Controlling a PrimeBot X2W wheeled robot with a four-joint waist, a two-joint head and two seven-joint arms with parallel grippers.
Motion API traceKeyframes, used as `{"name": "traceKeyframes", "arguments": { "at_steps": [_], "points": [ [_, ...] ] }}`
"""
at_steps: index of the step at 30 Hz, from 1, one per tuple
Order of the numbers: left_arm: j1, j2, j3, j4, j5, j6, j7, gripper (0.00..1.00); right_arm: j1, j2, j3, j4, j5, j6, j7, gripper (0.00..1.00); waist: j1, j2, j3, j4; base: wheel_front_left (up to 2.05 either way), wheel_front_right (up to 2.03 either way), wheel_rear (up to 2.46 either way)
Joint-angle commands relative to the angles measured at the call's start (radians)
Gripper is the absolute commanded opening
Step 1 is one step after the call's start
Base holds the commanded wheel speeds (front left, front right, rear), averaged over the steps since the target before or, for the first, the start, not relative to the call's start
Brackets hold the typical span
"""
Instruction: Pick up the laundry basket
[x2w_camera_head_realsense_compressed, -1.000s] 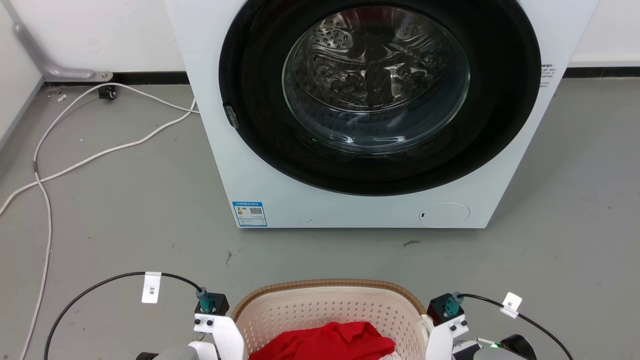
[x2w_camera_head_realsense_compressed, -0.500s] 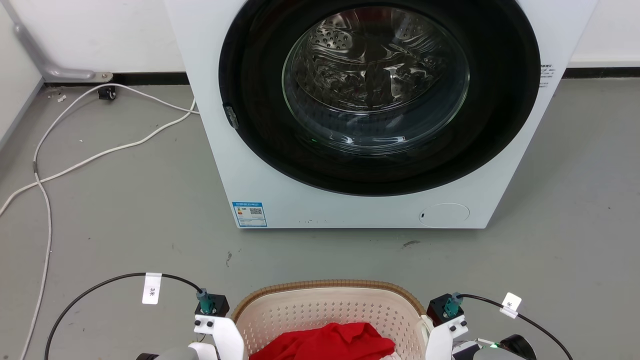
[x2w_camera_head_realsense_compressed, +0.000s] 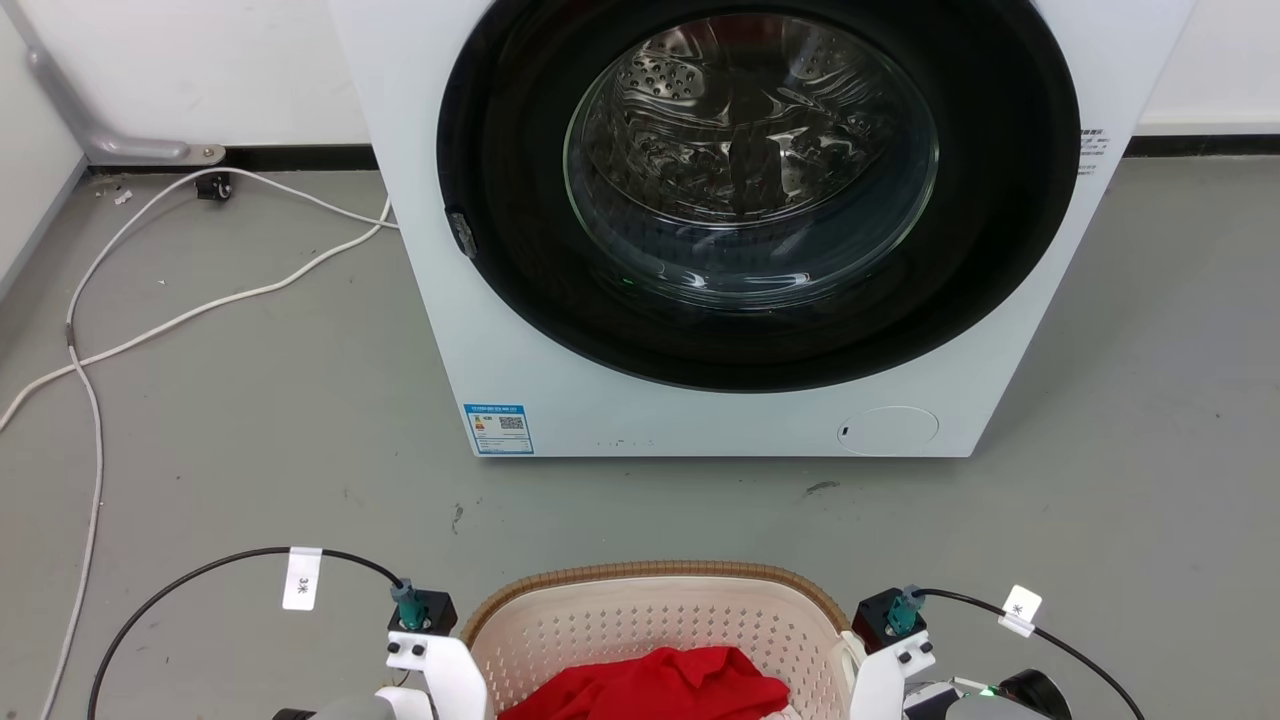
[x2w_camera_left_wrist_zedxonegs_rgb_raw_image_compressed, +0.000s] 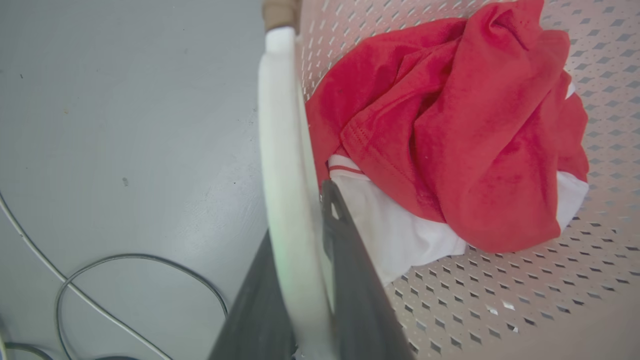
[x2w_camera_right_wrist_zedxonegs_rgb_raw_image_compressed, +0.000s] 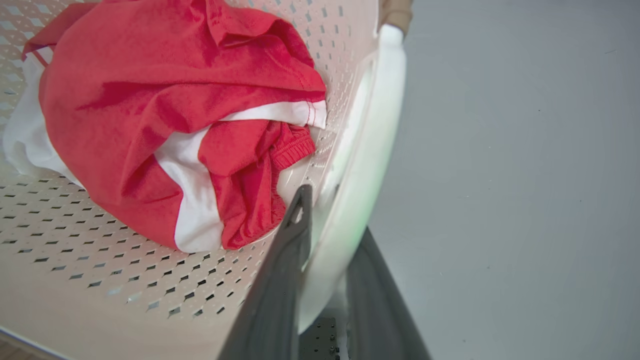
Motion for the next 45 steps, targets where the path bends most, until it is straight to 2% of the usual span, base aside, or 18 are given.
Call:
{"name": "traceKeyframes", "arguments": {
  "at_steps": [1,45],
  "points": [
    [-0.009,-0.001,-0.007,-0.003,-0.001,-0.011,-0.003,0.0,-0.001,0.001,0.005,-0.007,-0.001,0.003,-0.003,0.0,0.0,0.0,0.0,0.0,0.0,0.0,0.0],
    [-0.012,-0.002,-0.044,-0.003,-0.045,-0.011,-0.014,0.0,0.007,0.001,0.006,-0.008,-0.003,0.003,0.006,0.0,0.0,0.0,0.001,-0.001,0.0,0.0,0.0]
  ]
}}
